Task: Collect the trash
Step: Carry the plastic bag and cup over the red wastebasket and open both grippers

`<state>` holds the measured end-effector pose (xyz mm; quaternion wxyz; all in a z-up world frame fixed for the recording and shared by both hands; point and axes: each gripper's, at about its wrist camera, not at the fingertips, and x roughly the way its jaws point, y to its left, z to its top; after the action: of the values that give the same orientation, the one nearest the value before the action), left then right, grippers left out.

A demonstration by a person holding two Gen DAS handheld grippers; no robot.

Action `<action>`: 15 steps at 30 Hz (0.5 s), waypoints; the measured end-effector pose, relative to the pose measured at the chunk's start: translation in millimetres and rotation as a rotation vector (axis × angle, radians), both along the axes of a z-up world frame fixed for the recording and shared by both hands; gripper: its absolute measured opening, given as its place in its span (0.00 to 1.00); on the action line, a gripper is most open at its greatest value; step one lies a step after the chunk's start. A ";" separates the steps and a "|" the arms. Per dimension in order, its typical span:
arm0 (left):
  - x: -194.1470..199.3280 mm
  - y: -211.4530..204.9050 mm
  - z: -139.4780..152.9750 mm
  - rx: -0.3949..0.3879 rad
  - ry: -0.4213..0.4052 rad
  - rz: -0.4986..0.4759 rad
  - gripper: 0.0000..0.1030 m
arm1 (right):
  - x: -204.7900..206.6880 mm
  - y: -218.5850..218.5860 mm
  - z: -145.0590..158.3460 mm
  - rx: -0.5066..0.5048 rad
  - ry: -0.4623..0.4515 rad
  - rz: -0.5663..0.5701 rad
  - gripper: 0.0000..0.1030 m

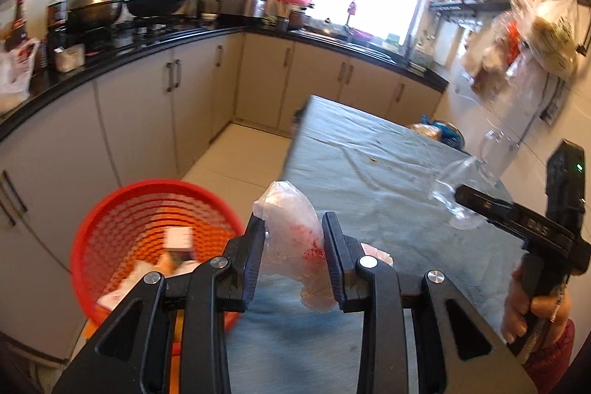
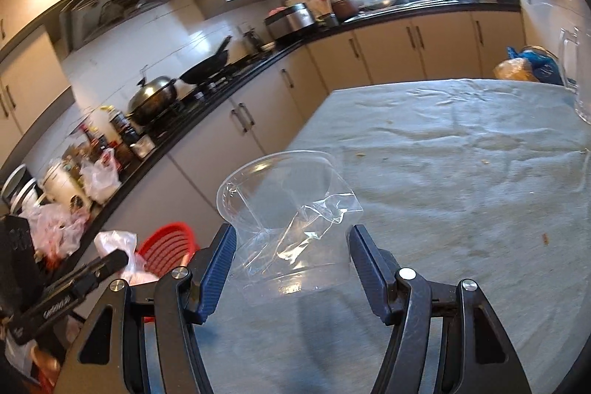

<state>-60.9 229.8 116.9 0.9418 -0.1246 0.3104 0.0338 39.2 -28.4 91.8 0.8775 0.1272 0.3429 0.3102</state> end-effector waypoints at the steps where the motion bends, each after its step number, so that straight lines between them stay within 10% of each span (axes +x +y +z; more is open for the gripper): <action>1: -5.2 9.6 1.2 -0.002 -0.004 0.020 0.30 | -4.8 4.9 1.5 0.011 0.002 0.015 0.66; 15: -50.4 94.4 -11.4 -0.015 -0.018 0.171 0.30 | -40.9 98.7 4.4 0.049 0.070 0.210 0.66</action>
<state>-111.3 324.2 105.4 0.9373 -0.1583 0.2902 0.1107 -1.7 70.3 96.2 0.8242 0.1227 0.3773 0.4041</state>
